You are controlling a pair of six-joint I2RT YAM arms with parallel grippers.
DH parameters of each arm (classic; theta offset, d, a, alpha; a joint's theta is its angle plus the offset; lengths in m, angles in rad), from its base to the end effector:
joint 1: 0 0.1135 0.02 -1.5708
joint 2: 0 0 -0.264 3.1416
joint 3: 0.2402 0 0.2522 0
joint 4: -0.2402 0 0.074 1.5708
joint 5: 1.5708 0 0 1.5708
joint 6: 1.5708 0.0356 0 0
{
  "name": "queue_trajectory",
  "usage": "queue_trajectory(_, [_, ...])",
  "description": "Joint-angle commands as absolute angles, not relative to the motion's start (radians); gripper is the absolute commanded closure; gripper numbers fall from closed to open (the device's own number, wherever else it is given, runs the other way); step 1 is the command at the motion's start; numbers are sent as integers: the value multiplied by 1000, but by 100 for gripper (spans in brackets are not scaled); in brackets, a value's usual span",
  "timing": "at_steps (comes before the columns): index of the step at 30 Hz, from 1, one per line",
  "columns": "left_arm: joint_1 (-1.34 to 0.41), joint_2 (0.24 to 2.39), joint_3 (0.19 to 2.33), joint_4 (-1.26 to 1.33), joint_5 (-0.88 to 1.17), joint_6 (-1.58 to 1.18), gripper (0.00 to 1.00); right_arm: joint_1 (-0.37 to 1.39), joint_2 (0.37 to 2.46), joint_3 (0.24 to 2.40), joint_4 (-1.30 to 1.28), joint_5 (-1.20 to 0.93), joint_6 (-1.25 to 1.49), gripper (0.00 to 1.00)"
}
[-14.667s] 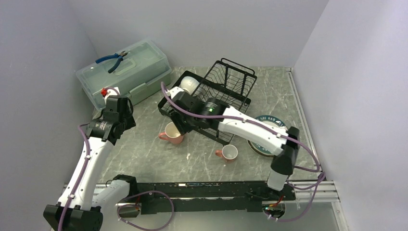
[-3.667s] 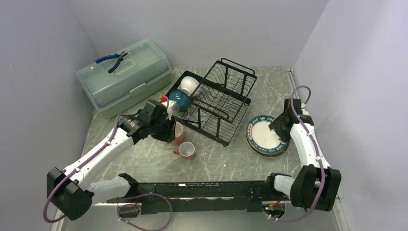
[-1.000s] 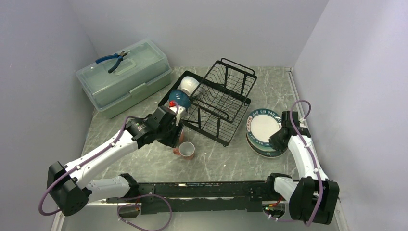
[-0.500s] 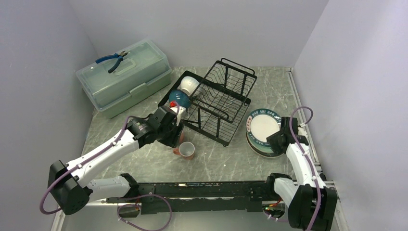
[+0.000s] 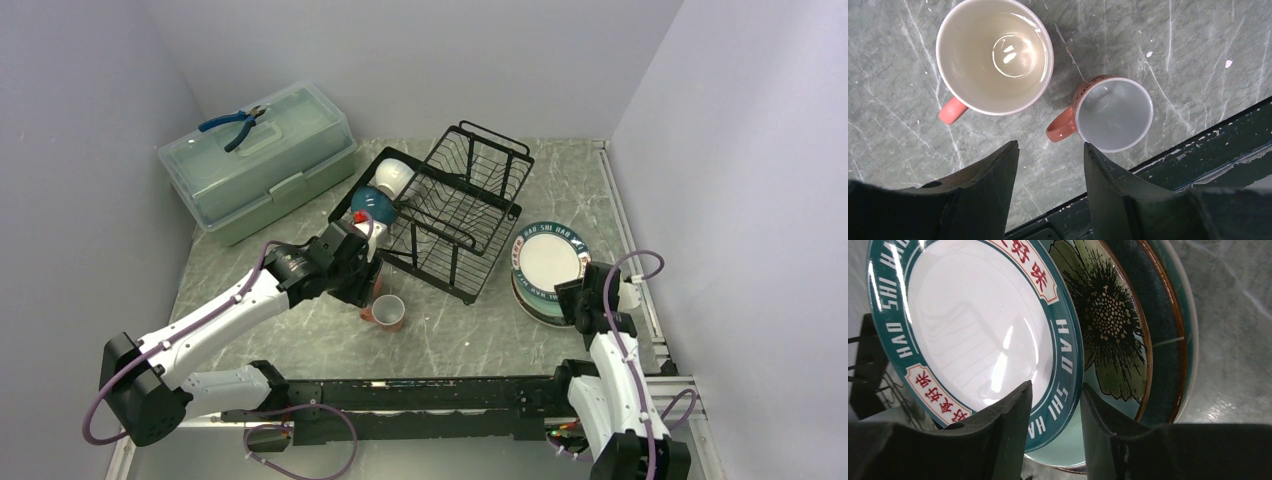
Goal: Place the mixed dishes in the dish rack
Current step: Pick up the plate at the center of the board.
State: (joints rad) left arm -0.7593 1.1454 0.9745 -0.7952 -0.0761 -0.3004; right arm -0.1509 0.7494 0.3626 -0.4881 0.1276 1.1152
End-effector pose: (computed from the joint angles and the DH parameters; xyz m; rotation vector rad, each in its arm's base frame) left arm 0.1650 -0.1529 0.2814 0.5536 2.5038 -0.3200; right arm 0.1440 -0.0265 0.1726 1.4980 1.9453 0.2739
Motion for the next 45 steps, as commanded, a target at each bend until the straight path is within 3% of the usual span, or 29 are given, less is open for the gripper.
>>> queue_trajectory(1, [-765, 1144, 994, -786, -65, -284, 44, -150, 704, 291, -480, 115, 1176, 57])
queue_trajectory(14, [-765, 1138, 992, -783, -58, -284, 44, -150, 584, 186, -440, 76, 1188, 58])
queue_trajectory(22, [-765, 1137, 992, -779, -52, -283, 44, -150, 504, 125, -430, 75, 1215, 69])
queue_trajectory(34, [-765, 1135, 992, -782, -56, -283, 44, -150, 448, 142, -467, 103, 1220, 100])
queue_trajectory(45, [-764, 1142, 998, -793, -55, -285, 45, -150, 351, 303, -636, 161, 1171, 100])
